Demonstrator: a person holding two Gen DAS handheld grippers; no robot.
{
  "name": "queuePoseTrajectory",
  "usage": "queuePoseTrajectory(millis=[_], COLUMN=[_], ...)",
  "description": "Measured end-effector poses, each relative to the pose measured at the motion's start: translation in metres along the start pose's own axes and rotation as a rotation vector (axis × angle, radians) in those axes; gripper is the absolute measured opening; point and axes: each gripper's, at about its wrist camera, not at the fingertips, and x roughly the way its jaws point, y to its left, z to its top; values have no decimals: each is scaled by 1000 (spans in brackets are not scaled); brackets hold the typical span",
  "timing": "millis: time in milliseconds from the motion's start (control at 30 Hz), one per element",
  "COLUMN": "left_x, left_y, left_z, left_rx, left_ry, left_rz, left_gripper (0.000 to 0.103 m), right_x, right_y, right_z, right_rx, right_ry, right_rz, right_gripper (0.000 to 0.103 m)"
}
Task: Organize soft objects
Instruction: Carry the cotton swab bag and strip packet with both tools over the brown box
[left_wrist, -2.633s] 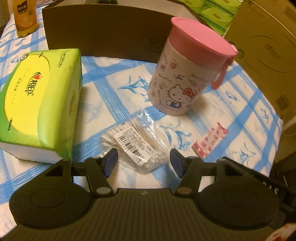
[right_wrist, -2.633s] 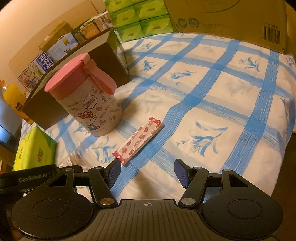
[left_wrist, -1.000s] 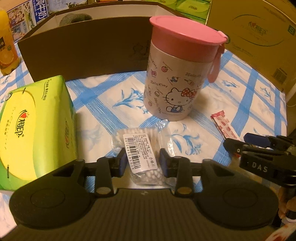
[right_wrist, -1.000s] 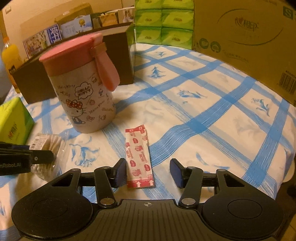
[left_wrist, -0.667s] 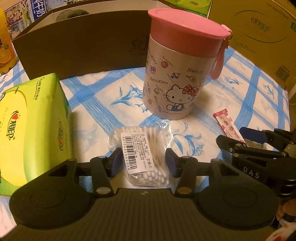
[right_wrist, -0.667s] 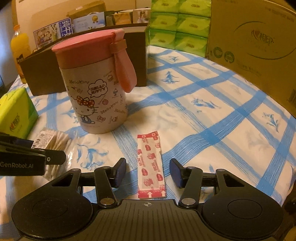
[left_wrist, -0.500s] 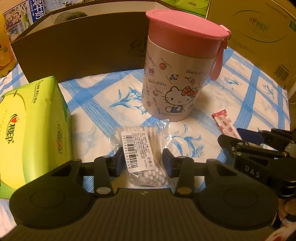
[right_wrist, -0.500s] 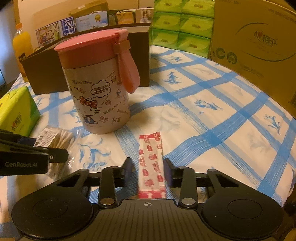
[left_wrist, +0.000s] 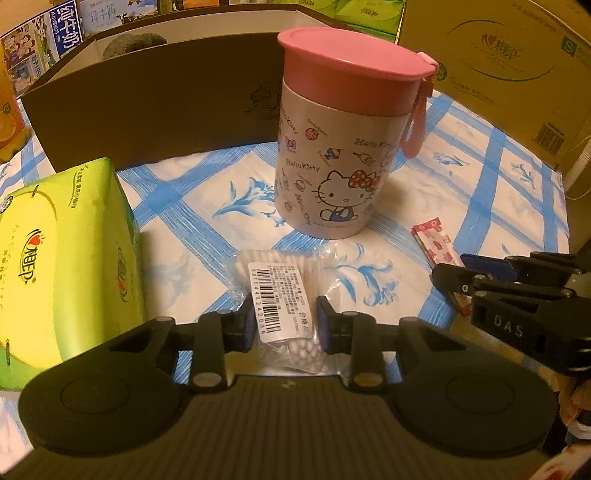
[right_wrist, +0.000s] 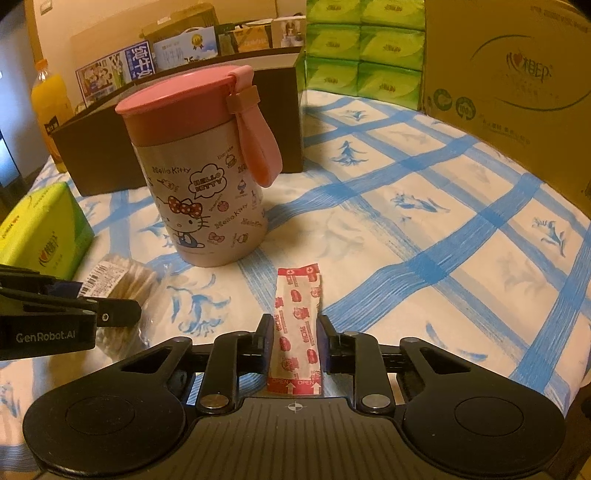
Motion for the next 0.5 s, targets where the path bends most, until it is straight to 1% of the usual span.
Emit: queuePoseTrajectory(millis=[267, 500], left_x=[-8, -24], left_y=[1, 4], left_z=[-1, 5], left_rx=[3, 3], left_ry=[-8, -43], left_rz=[-7, -16], left_gripper=[27, 27], right_x=[-11, -24], right_y=[-4, -9], right_z=[0, 3], right_rx=[26, 36], right_ry=[-16, -36], right_rz=[24, 40], right_gripper=[24, 24])
